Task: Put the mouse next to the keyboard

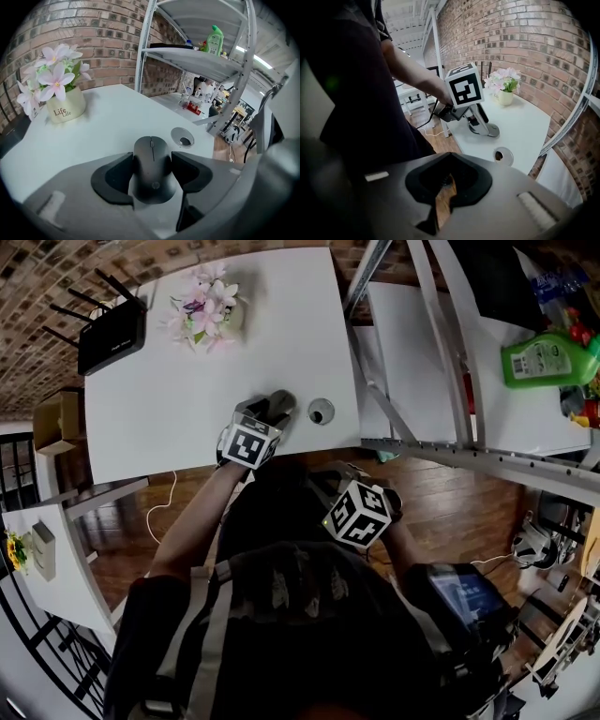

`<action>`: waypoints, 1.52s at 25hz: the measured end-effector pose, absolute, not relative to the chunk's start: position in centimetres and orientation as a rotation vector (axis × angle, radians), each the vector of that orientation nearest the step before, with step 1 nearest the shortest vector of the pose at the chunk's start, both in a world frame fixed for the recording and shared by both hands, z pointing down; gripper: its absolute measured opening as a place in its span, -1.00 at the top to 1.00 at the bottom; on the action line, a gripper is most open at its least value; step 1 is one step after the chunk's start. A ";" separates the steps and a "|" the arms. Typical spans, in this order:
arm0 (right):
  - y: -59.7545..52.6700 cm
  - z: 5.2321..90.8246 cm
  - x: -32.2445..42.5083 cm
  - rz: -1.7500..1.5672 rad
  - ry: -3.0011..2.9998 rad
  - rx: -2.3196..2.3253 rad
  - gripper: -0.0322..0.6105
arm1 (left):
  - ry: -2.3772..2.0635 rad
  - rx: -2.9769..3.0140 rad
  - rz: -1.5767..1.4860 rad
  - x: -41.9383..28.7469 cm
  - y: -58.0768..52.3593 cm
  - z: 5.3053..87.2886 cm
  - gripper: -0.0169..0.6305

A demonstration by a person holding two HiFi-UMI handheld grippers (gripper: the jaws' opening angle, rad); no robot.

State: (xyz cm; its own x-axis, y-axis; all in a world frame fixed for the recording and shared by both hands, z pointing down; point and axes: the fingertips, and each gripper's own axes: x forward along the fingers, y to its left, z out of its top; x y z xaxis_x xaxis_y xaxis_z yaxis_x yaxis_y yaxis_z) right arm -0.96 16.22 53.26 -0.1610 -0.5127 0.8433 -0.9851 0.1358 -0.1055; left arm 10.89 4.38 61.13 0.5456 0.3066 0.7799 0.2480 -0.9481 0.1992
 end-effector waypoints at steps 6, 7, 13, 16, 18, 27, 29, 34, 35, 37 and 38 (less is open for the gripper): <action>12.8 53.1 -1.7 0.938 -1.723 1.463 0.88 | 0.611 2.742 1.358 11.0 3.4 61.0 0.13; 12.4 53.0 -1.5 0.942 -1.710 1.469 0.89 | 0.642 2.745 1.354 11.2 3.5 61.2 0.13; 12.6 52.4 0.0 0.988 -1.611 1.514 0.88 | 0.896 2.723 1.417 11.9 6.1 61.5 0.13; 12.3 52.1 -0.3 1.020 -1.586 1.537 0.88 | 0.967 2.725 1.419 11.7 6.6 61.2 0.12; 12.1 52.0 -0.8 1.037 -1.581 1.539 0.89 | 1.001 2.737 1.418 11.4 6.8 61.1 0.12; 12.1 51.9 -2.9 1.101 -1.557 1.564 0.88 | 1.048 2.762 1.412 11.1 6.6 60.9 0.12; 12.4 51.6 -3.1 1.087 -1.573 1.556 0.88 | 1.024 2.766 1.429 10.7 6.6 61.0 0.12; 15.0 50.2 -0.7 1.040 -1.581 1.599 0.88 | 1.035 2.801 1.405 12.5 8.9 60.1 0.12; 15.3 50.2 -0.2 1.040 -1.584 1.614 0.88 | 1.040 2.798 1.421 12.8 9.1 60.2 0.12; 15.5 50.5 0.4 1.036 -1.600 1.629 0.88 | 1.027 2.780 1.499 12.5 8.7 60.9 0.12; 15.5 50.7 0.5 1.032 -1.614 1.627 0.88 | 1.012 2.774 1.532 12.3 8.3 61.2 0.12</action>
